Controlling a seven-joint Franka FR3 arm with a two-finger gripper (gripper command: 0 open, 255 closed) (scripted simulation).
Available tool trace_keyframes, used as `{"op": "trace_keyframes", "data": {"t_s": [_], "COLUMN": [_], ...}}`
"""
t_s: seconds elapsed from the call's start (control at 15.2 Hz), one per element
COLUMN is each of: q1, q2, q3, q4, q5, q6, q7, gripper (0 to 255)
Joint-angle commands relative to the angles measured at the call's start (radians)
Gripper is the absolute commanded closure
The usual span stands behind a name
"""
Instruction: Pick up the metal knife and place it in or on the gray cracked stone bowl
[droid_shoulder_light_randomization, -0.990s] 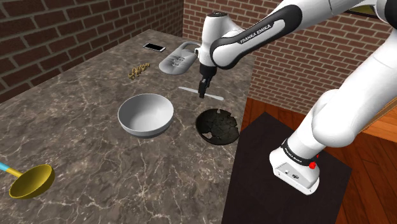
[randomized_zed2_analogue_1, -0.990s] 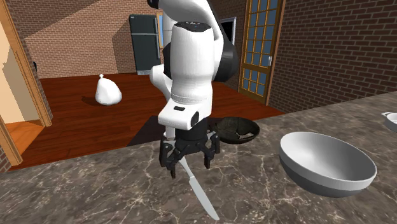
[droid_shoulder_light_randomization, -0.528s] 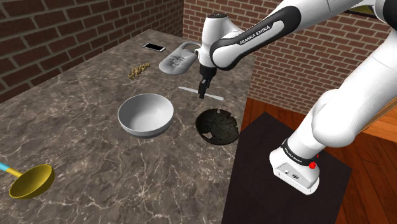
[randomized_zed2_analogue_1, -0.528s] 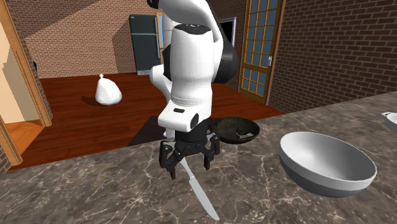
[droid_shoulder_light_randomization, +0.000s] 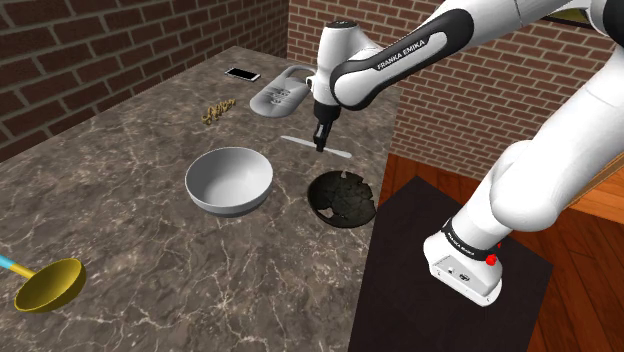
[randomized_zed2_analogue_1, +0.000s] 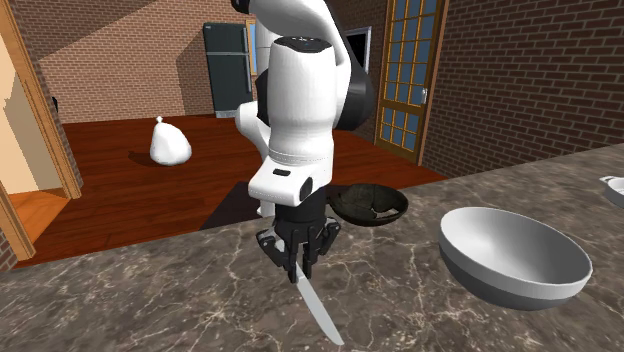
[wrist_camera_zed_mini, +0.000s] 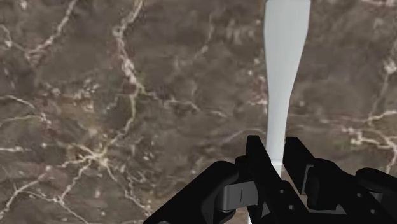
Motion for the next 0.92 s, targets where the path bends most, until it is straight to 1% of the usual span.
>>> {"op": "trace_keyframes", "data": {"t_s": [0.0,0.07,0.86], "q1": [-0.001,0.0,0.001], "q2": [0.001,0.003,-0.091], "q3": [-0.001,0.0,-0.002], "q4": [-0.001,0.0,0.075], "q5": [-0.001,-0.001,0.013], "q6": [0.0,0.001,-0.168], "q7": [0.0,0.001,-0.012], "gripper": [255,255,255]}}
